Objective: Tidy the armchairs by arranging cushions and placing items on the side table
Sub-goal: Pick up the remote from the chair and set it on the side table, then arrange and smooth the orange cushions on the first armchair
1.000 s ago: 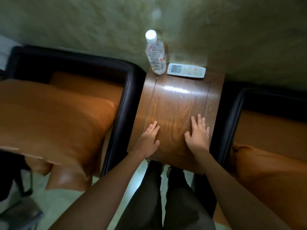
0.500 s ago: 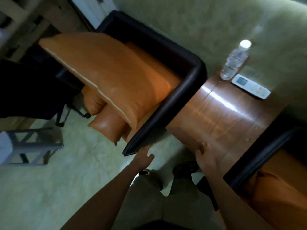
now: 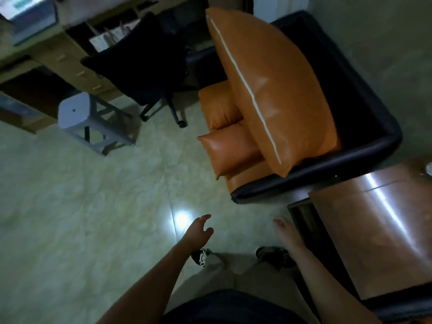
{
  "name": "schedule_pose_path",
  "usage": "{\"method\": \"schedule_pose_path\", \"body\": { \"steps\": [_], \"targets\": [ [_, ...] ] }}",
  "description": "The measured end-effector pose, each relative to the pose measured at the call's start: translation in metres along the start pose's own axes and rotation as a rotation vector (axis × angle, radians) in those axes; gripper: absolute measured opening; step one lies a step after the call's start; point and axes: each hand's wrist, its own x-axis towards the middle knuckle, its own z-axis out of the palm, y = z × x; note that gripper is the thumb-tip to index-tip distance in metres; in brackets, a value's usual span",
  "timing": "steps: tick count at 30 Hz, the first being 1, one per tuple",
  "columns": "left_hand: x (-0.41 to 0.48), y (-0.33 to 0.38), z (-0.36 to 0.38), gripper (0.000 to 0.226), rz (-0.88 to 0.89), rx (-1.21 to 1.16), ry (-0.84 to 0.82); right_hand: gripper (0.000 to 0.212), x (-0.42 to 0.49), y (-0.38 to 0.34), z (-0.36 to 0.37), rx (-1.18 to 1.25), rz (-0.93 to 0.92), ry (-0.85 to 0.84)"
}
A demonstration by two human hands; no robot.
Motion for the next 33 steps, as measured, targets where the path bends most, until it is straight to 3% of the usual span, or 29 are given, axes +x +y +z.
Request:
{"method": "schedule_pose_path", "body": {
  "steps": [5, 8, 12, 21, 27, 33],
  "targets": [
    [-0.003, -0.084, -0.035, 0.05, -0.049, -0.105, -0.014, 0.039, -0.007, -0.041, 0.071, -0.087, -0.058, -0.089],
    [-0.001, -0.138, -0.062, 0.045, -0.076, -0.165, -0.042, 0.024, -0.028, -0.067, 0.123, -0.137, -0.114, -0.089],
    [-0.01, -0.215, -0.095, 0.042, -0.115, -0.216, -0.056, 0.031, -0.048, -0.105, 0.182, -0.275, -0.162, -0.146],
    [-0.051, -0.383, -0.103, 0.034, -0.492, -0.457, -0.007, 0.034, -0.044, -0.18, 0.25, -0.524, -0.281, -0.198],
    [-0.03, -0.38, -0.116, 0.037, -0.533, -0.553, 0.013, 0.031, -0.006, -0.231, 0.278, -0.613, -0.313, -0.312],
    [0.034, -0.336, -0.2, 0.04, -0.385, -0.587, 0.051, 0.027, 0.069, -0.319, 0.292, -0.656, -0.262, -0.349]
  ]
}}
